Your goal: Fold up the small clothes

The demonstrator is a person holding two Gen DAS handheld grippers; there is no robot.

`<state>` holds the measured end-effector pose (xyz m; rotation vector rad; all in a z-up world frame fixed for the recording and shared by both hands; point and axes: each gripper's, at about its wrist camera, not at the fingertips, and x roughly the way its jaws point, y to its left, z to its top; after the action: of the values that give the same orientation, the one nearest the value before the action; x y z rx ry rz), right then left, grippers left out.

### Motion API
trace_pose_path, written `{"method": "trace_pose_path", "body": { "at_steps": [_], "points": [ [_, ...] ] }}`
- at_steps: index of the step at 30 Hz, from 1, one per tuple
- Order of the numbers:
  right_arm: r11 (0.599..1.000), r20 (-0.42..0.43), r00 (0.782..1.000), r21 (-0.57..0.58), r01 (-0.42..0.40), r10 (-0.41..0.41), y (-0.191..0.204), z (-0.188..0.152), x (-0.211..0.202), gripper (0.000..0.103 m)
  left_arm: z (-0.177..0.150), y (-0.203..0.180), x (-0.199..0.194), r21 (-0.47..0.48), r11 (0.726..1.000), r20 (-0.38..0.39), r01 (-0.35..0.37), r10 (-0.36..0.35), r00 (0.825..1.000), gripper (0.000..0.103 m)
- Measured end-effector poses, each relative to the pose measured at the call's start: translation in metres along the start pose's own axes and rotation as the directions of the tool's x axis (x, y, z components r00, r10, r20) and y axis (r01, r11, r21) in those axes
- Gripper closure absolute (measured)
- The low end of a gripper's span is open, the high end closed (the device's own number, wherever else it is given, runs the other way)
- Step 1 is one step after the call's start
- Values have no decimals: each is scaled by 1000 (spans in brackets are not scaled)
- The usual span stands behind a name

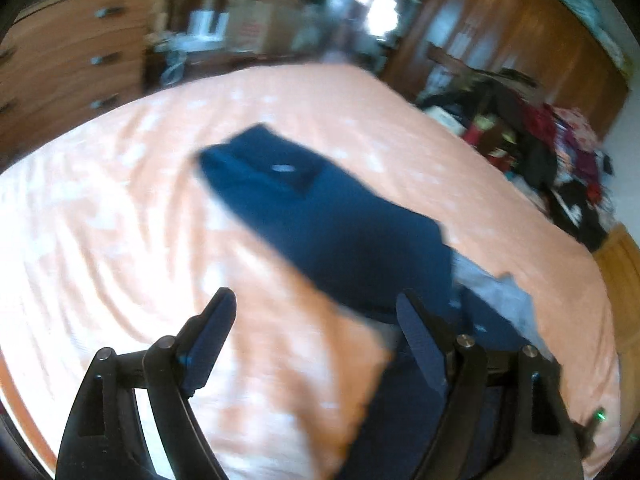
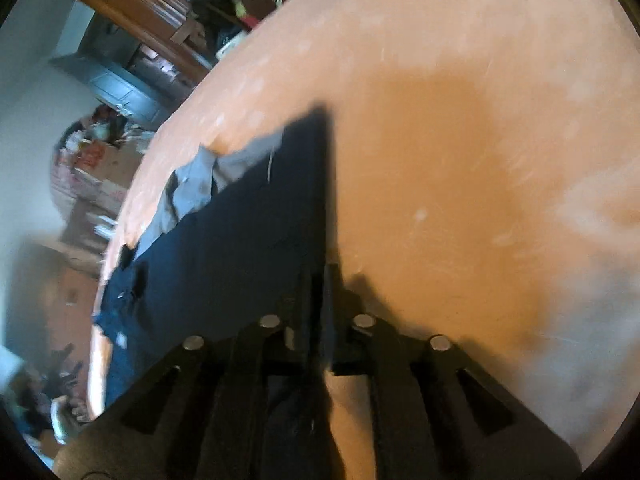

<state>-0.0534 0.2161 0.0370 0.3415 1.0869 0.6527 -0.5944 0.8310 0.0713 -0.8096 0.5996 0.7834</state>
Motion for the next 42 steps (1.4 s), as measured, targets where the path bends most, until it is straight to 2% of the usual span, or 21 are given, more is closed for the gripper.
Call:
{"method": "trace_pose_path", "body": {
  "at_steps": [1,3,6,11,12,13,15,17,19,21,22,24,25,27,29,30,32,35,37,40,42],
  "points": [
    [1000,35,999,-6,4,-4,4,-1,-14,63,2,14,3,-20,1000,-5,-7,7,1000,19],
    [1000,84,996,-7,-7,8,10,-12,-40,40,8,47,11,-76,997,-22,1,-3,1000,19],
    [997,68,997,-75,-27,32,42,-40,-50,37,20,76,30,-132,991,-55,20,-27,998,19],
    [993,1,999,-112,-47,48,84,-79,-31,34,45,84,78,-156,986,-114,65,-83,990,19],
    [993,-10,999,-108,-52,51,88,-82,-25,33,52,83,94,-153,987,-129,42,-62,990,19],
    [994,-23,998,-95,-58,56,92,-84,-18,33,57,80,102,-129,992,-132,17,-34,991,19],
    [993,-40,997,-98,-73,69,104,-87,-8,33,71,69,112,0,996,-94,-86,86,992,26],
    [991,-52,996,-112,-78,73,117,-86,-2,33,79,58,110,100,987,-63,-128,135,989,41],
    [987,-66,990,-92,-134,128,128,-87,0,34,81,38,95,233,965,3,-118,120,993,45],
    [969,-107,972,-113,-219,208,159,-86,11,37,78,37,86,279,956,43,-89,80,996,44],
    [954,-146,958,-134,-268,248,181,-84,22,39,78,48,87,237,971,36,-36,28,999,42],
    [902,-236,899,-144,-407,368,238,-80,53,40,76,83,98,101,994,9,30,-31,999,37],
    [872,-282,864,-143,-468,417,271,-78,72,40,73,104,109,21,999,-16,38,-38,999,37],
    [801,-398,773,-135,-583,495,343,-76,119,41,65,132,120,-93,992,-23,88,-91,996,42],
    [750,-509,682,-101,-654,526,416,-79,174,40,63,137,117,-108,983,3,146,-147,989,36],
    [739,-554,650,-91,-668,520,445,-82,199,40,63,138,119,-105,980,11,171,-171,985,33],
    [736,-642,610,-104,-669,464,509,-95,259,39,57,143,119,-97,978,29,185,-183,983,32],
    [767,-718,557,-50,-639,417,560,-114,332,38,50,146,118,-73,977,72,200,-195,978,31],
    [789,-745,541,-33,-613,390,576,-123,362,33,46,146,120,-61,976,87,209,-203,975,30],
    [822,-768,548,-52,-568,331,590,-137,399,33,43,145,123,-59,972,99,227,-221,970,29],
    [819,-762,552,-50,-571,339,598,-140,408,35,41,143,125,-64,968,108,243,-236,966,28]
  ]
}}
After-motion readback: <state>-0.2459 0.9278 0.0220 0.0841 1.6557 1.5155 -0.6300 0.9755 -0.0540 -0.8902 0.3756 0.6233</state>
